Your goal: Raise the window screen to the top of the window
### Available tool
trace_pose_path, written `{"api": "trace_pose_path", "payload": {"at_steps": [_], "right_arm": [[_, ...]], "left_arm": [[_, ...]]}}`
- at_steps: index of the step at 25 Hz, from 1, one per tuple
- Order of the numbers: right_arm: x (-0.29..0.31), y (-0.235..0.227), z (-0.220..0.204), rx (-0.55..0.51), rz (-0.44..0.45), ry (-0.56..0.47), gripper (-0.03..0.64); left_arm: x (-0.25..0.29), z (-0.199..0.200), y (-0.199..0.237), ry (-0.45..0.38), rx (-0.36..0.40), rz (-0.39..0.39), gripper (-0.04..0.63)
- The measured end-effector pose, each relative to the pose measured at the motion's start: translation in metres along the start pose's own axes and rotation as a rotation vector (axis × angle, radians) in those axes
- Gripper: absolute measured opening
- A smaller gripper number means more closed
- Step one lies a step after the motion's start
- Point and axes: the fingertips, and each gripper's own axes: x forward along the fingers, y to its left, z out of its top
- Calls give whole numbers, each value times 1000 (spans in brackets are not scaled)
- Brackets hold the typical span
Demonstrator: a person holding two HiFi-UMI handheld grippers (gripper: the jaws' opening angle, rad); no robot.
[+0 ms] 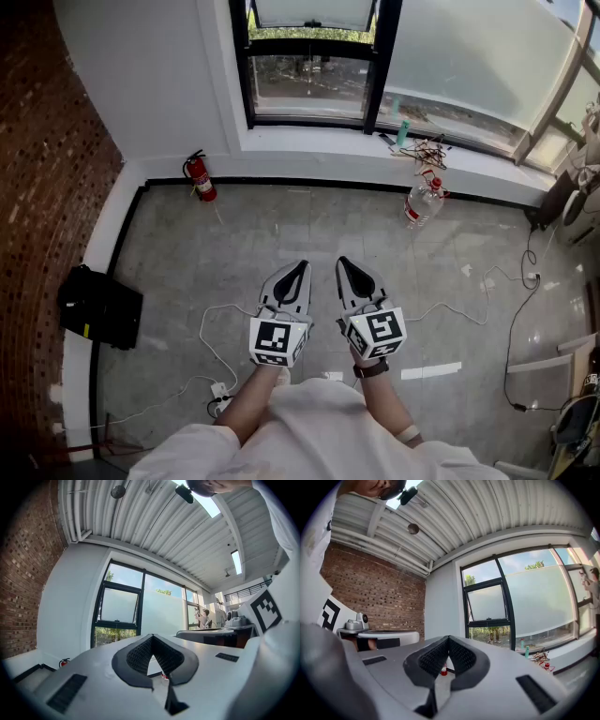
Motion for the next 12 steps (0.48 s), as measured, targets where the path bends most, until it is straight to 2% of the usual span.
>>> {"api": "trace_pose_path", "payload": {"at_steps": [4, 12], "right_arm": [[-20, -16, -3, 31, -30, -9, 2], [-45, -40, -12, 83, -27, 8, 2]], "left_arm": [[0, -2, -22, -1, 0, -7, 2], [3, -8, -50, 18, 6, -5, 2]]}}
